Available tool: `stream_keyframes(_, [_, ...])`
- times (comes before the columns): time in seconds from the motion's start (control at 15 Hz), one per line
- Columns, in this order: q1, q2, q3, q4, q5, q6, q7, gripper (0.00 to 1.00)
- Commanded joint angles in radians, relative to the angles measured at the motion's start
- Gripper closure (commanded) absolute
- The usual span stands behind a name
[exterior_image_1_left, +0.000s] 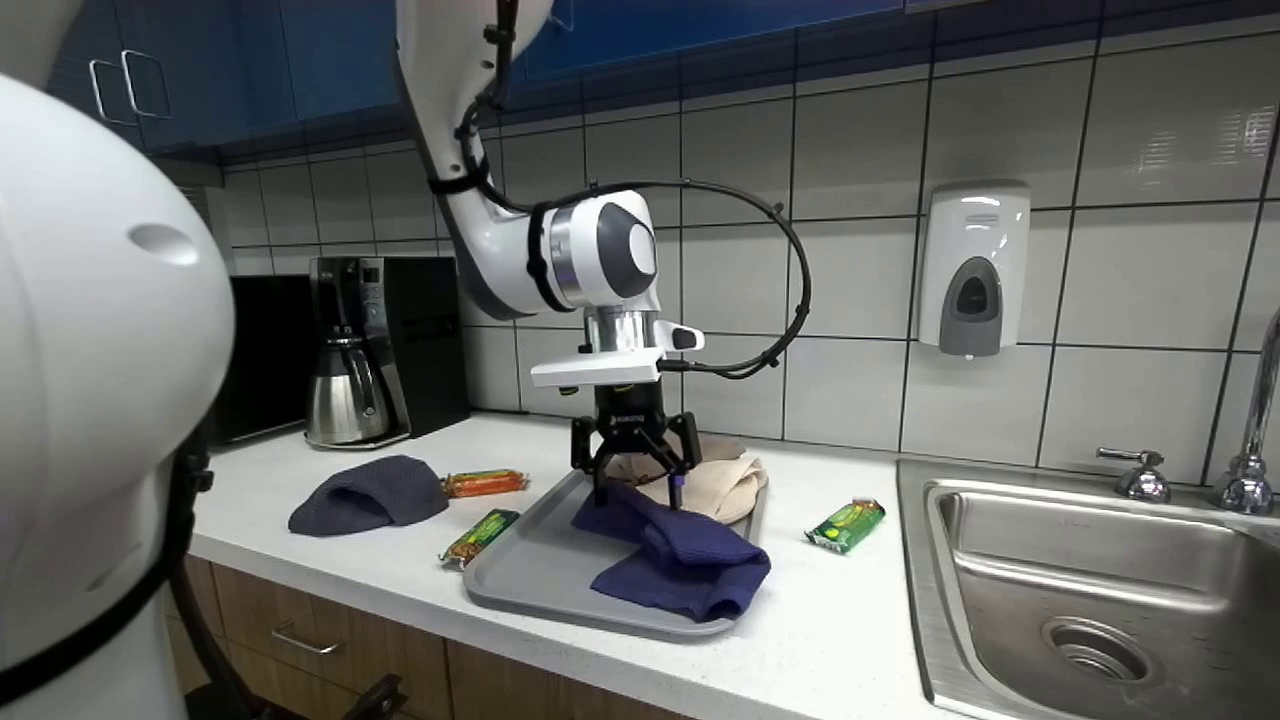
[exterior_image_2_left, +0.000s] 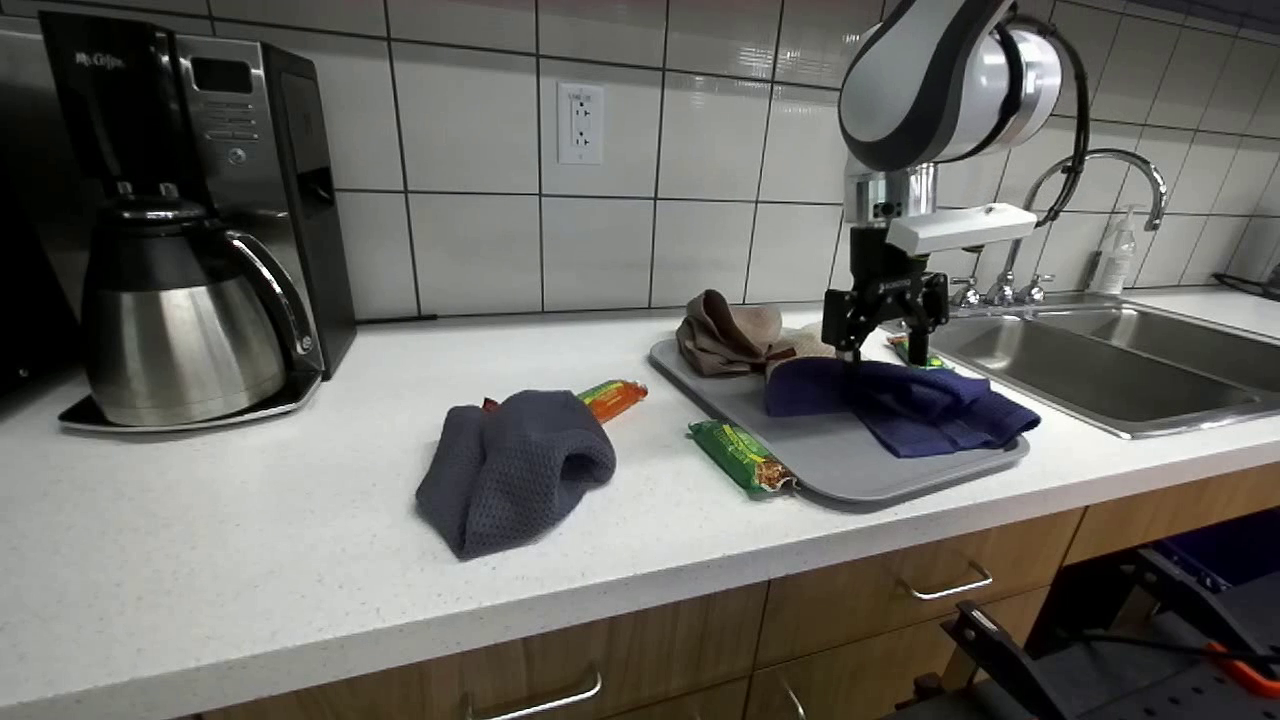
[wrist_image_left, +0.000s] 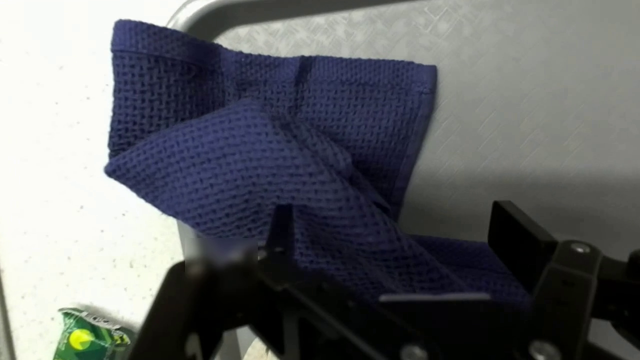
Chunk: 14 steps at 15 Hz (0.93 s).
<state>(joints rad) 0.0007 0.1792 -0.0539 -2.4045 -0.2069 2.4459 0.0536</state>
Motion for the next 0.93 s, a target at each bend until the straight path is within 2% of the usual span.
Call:
stream_keyframes(0.0, [-0.010, 0.062, -0.010, 0.055, -0.025, 0.014, -0.024, 0.00])
stream_keyframes(0.87, [-0.010, 0.159, -0.044, 0.113, -0.042, 0.023, -0.022, 0.00])
